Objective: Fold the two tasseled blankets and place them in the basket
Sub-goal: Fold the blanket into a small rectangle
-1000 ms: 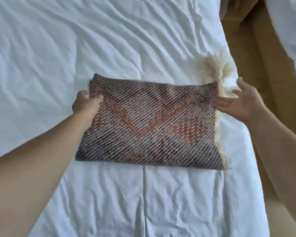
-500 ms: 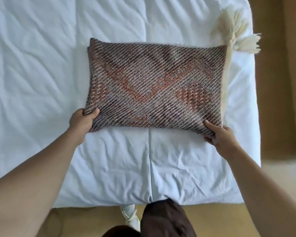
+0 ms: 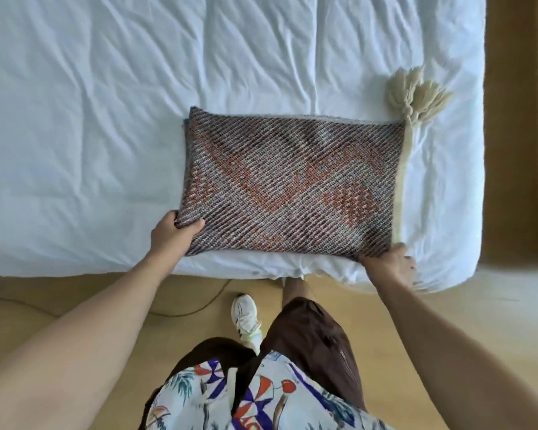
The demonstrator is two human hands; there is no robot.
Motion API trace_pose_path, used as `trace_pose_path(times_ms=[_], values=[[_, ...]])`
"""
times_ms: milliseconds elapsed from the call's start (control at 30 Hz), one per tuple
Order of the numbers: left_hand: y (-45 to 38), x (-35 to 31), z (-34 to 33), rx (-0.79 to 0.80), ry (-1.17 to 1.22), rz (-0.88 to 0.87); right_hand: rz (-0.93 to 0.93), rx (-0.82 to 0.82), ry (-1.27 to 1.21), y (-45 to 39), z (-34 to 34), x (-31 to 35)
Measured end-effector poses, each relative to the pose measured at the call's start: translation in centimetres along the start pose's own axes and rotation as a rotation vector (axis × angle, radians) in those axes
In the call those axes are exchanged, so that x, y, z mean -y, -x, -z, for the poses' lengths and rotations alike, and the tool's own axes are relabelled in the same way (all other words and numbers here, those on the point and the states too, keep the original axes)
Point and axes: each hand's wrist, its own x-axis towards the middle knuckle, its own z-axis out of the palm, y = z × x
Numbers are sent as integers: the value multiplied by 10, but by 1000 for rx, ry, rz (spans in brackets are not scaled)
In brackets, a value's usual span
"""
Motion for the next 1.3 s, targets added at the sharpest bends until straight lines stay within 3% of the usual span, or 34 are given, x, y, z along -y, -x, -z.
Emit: trace_pose_path(times_ms=[67,167,233,300,333,467,600,733,900,1000,1067,1200,1233,1300], values=[[20,-12,1,-17,-2,-122,183,-114,164,37,-3,29],[45,-45,0,6,-42,-329,460,-103,108,87,-11,88],[61,-68,-4,27,-80,-474,582,86,-30,115,-9,137],[79,-89,-13,50,-144,-644,575,351,-257,142,3,185],[88,-97,-20,69,-190,-720,590,387,-302,151,12,203],[113,-119,-41,253,-279,-892,747,62,-87,144,50,224],[100,-135,-48,306,-249,-937,626,39,-313,87,83,194],[70,-167,-77,276,-413,-932,455,89,-506,9,110,143],[26,-226,-136,293,-726,-943,268,-37,-465,-66,120,80],[4,-270,-179,281,-843,-999,105,-205,-441,-63,112,34],[-8,-298,-206,256,-900,-1033,54,-226,-428,-40,97,3],[-37,-341,-247,230,-1082,-1027,-1,75,-268,15,47,-35],[-44,-348,-256,246,-1122,-980,-47,210,-344,18,33,-39],[-56,-357,-268,368,-1111,-814,-264,503,-769,14,6,-39]])
